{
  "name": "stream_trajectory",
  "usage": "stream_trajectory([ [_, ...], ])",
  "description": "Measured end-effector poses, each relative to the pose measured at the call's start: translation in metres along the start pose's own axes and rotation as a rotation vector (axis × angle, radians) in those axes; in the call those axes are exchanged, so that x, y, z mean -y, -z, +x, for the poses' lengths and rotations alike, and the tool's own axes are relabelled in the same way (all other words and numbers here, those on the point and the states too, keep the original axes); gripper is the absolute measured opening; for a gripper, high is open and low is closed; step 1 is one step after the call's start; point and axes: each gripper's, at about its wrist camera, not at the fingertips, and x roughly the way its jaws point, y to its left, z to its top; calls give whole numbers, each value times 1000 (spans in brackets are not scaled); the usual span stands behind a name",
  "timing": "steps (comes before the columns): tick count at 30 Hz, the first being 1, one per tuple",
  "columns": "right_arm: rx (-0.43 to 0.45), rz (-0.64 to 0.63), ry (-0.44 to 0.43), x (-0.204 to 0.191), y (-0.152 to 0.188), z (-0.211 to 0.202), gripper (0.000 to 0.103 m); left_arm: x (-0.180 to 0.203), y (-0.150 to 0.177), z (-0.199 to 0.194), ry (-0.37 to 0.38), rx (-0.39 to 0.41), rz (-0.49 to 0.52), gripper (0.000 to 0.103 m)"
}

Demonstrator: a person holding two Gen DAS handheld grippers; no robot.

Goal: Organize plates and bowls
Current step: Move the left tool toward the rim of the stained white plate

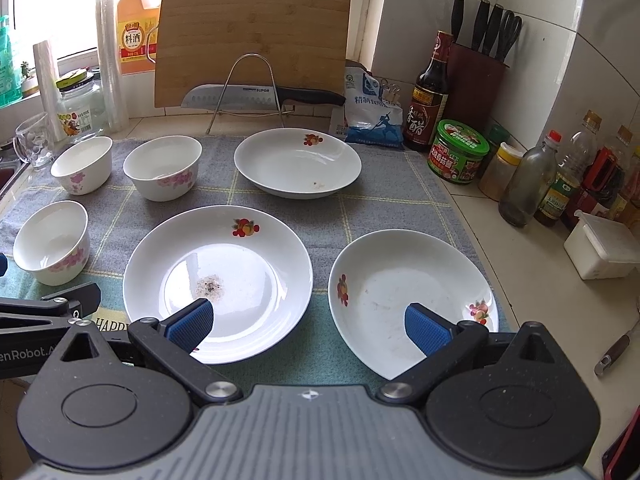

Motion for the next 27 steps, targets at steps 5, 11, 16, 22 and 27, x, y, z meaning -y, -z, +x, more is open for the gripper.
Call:
stream_trajectory([
  [5, 8, 13, 22, -4, -1, -3, 103, -6, -6, 6, 50, -25, 21, 102],
  [11, 57, 9, 47, -8, -1, -10, 103, -17, -10, 9, 141, 10, 45, 102],
  [16, 129, -26, 84, 1, 4, -18, 103, -15, -18, 13, 216, 48, 115, 102],
  [22, 120, -5, 119, 36, 20, -12, 103, -2, -30, 26, 289, 16, 151, 102],
  [27, 89, 15, 88, 73, 45, 5, 103, 23, -36, 35, 294, 31, 211, 102],
])
